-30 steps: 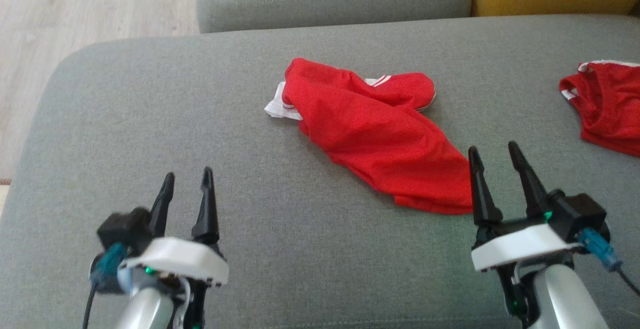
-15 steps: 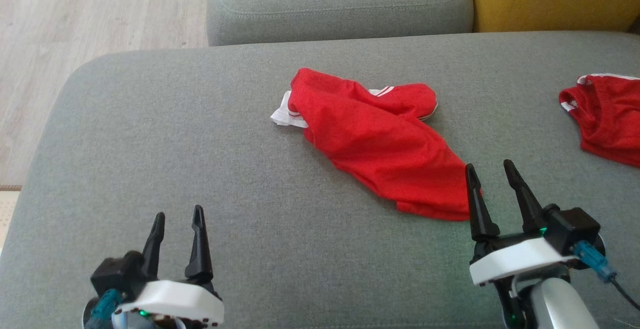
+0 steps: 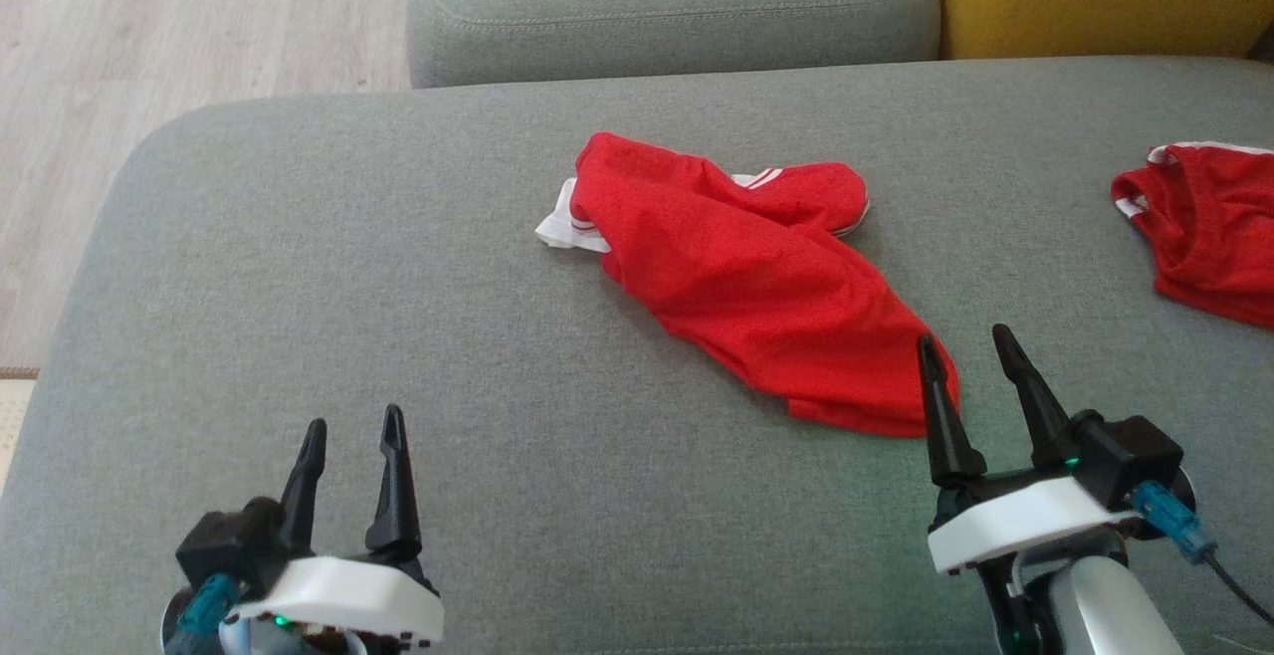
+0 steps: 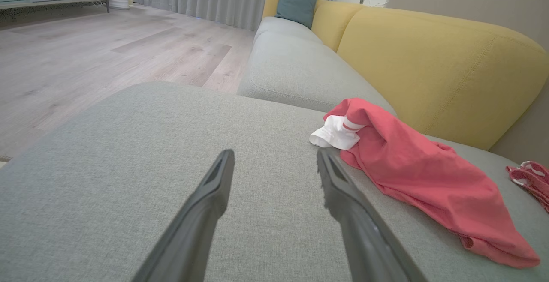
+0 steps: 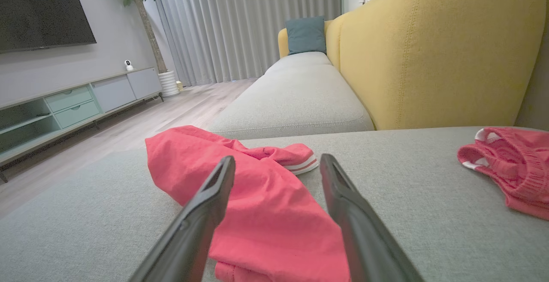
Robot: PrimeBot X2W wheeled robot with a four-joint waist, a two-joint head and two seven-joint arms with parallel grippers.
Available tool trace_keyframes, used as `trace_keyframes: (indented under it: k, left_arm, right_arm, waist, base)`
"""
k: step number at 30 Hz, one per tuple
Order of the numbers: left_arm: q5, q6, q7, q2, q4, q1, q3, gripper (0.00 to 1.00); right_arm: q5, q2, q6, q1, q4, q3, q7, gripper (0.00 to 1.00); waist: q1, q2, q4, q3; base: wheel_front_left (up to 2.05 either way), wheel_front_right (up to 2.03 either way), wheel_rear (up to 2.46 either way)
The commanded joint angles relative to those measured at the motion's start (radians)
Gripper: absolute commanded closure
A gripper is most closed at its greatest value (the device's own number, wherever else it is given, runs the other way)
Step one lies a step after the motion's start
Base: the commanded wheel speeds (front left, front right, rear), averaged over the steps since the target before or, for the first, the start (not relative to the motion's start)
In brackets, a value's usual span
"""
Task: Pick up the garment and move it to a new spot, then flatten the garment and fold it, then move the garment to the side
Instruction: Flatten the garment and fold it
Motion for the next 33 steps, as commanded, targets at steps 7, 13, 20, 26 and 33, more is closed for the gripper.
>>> trace_keyframes:
  k: [7, 13, 20, 26, 33]
  left_arm:
    - [0.016, -0.003, -0.012, -0.006, -0.022, -0.032, 0.030, 0.00]
    - [0.020, -0.007, -0.012, -0.010, -0.022, -0.037, 0.021, 0.00]
    - [0.025, -0.014, -0.012, -0.018, -0.015, -0.055, 0.005, 0.00]
    - [0.032, -0.021, -0.012, -0.027, -0.003, -0.080, -0.007, 0.00]
    - [0.035, -0.030, -0.012, -0.032, 0.008, -0.091, -0.002, 0.00]
  right_arm:
    - [0.002, -0.003, 0.007, -0.028, -0.024, 0.026, 0.001, 0.00]
    - [-0.019, -0.003, 0.007, -0.022, 0.016, 0.055, 0.041, 0.00]
    - [-0.031, -0.003, 0.007, -0.041, 0.147, 0.128, 0.060, 0.00]
    - [-0.128, -0.003, 0.007, -0.123, 0.287, 0.100, 0.023, 0.00]
    - [-0.195, -0.003, 0.007, -0.204, 0.421, 0.065, -0.005, 0.00]
  waist:
    - [0.0000, -0.0001, 0.006, 0.003]
    - [0.0000, -0.0001, 0.027, 0.020]
    - [0.0000, -0.0001, 0.072, 0.066]
    - [0.0000, -0.0001, 0.123, 0.106]
    - [0.0000, -0.0001, 0.160, 0.128]
  base:
    - [0.00, 0.00, 0.00]
    - [0.00, 0.00, 0.00]
    - [0.00, 0.00, 0.00]
    - [0.00, 0.00, 0.00]
    - [0.00, 0.00, 0.00]
